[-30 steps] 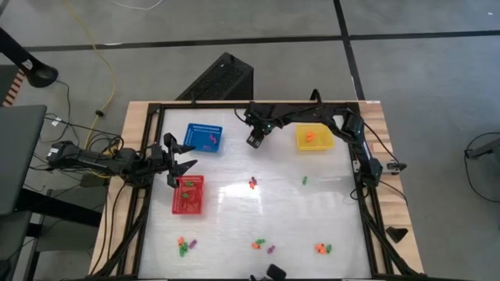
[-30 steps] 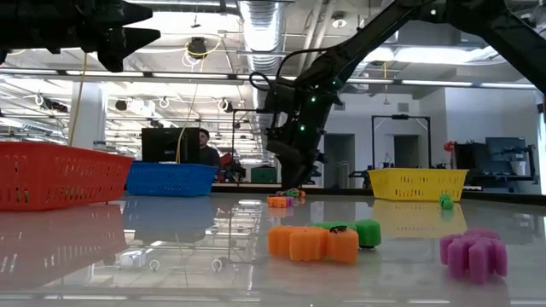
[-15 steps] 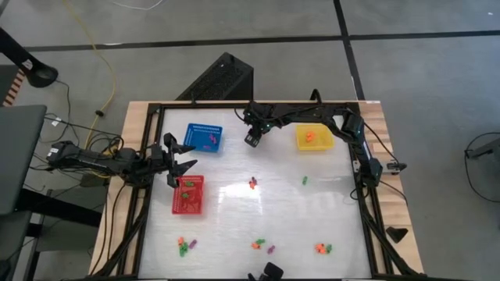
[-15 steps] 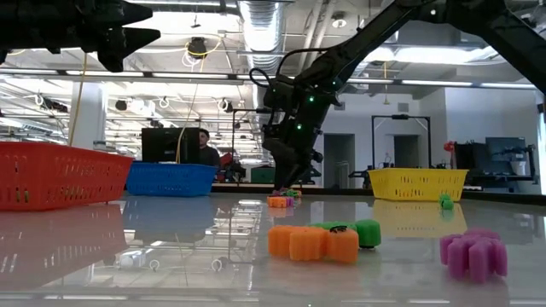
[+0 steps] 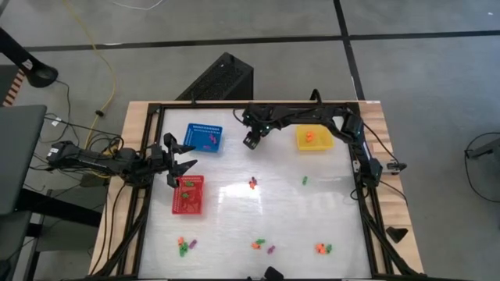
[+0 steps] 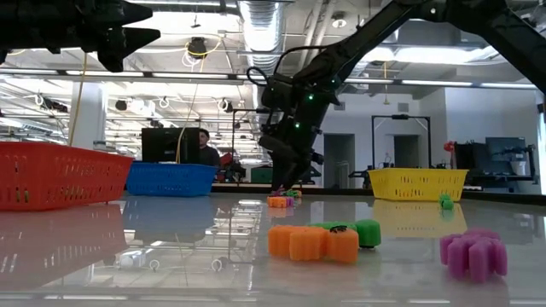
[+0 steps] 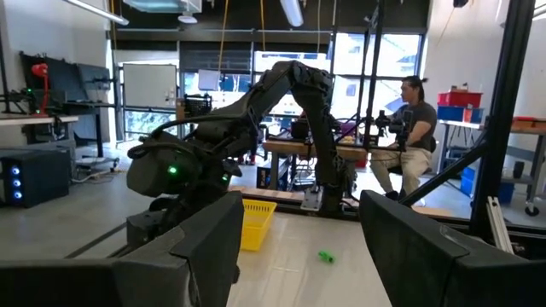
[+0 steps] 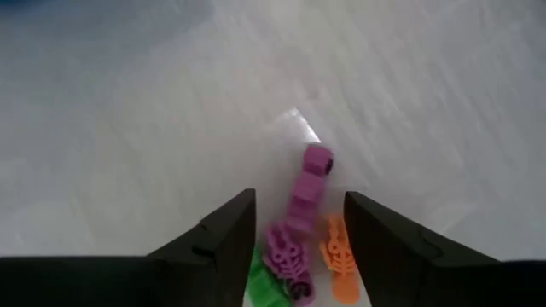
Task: Sort Halloween decoration
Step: Put the violet skeleton toy into the blue bin, then put the green skeleton toy into the red bin
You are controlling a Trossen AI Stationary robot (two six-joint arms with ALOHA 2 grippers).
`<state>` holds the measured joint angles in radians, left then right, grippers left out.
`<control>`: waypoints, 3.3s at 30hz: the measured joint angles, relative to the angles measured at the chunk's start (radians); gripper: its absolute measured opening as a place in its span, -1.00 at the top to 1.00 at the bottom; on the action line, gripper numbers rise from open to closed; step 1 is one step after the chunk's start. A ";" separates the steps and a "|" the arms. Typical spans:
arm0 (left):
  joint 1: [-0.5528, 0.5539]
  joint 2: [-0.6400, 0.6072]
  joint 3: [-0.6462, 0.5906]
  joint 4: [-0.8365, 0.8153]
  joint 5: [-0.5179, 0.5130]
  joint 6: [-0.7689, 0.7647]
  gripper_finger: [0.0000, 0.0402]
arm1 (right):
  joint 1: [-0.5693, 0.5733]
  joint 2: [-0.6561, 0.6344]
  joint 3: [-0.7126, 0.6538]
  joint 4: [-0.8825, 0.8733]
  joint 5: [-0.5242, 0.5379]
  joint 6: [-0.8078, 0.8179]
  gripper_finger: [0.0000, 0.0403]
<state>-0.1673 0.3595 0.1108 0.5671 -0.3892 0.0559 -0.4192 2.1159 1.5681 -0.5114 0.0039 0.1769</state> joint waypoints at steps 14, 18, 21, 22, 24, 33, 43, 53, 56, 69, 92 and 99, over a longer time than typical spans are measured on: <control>0.000 0.000 0.000 0.023 0.001 -0.015 -0.13 | -0.007 -0.003 0.000 0.017 -0.005 0.013 0.91; 0.000 0.000 0.000 0.023 0.002 -0.015 -0.13 | 0.013 -0.011 0.027 -0.007 -0.027 0.009 0.89; 0.000 0.000 0.000 0.023 0.002 -0.015 -0.13 | 0.046 -0.011 0.065 -0.038 -0.039 -0.002 0.90; 0.000 0.000 0.000 0.023 0.002 -0.015 -0.13 | 0.062 -0.011 0.075 -0.036 -0.040 -0.003 0.90; 0.000 0.000 0.000 0.023 0.002 -0.015 -0.13 | 0.097 -0.011 0.097 -0.038 -0.049 -0.018 0.90; 0.000 0.000 0.000 0.014 0.002 0.011 -0.13 | 0.294 -0.012 0.138 0.025 -0.059 -0.058 0.90; 0.000 0.000 0.000 0.007 0.000 0.023 -0.13 | 0.429 -0.009 0.139 0.226 0.076 -0.110 0.90; 0.000 0.000 0.000 0.011 -0.003 0.019 -0.13 | 0.281 -0.002 0.113 0.561 0.189 -0.081 0.80; 0.000 0.000 0.000 0.023 -0.003 0.013 -0.13 | 0.232 0.000 0.094 0.620 0.139 -0.065 0.72; 0.000 0.000 0.000 0.029 0.012 0.006 -0.13 | 0.180 0.002 0.094 0.525 -0.050 -0.001 0.67; -0.001 0.000 0.001 -0.121 0.018 -0.104 -0.13 | 0.802 -0.194 0.094 -0.195 -0.108 -0.178 0.67; -0.004 0.000 0.001 -0.132 0.042 -0.182 -0.13 | 0.824 -0.226 0.026 0.026 -0.083 -0.386 0.67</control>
<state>-0.1711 0.3595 0.1116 0.4348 -0.3474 -0.1262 0.4051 1.8900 1.5939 -0.4856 -0.0793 -0.2089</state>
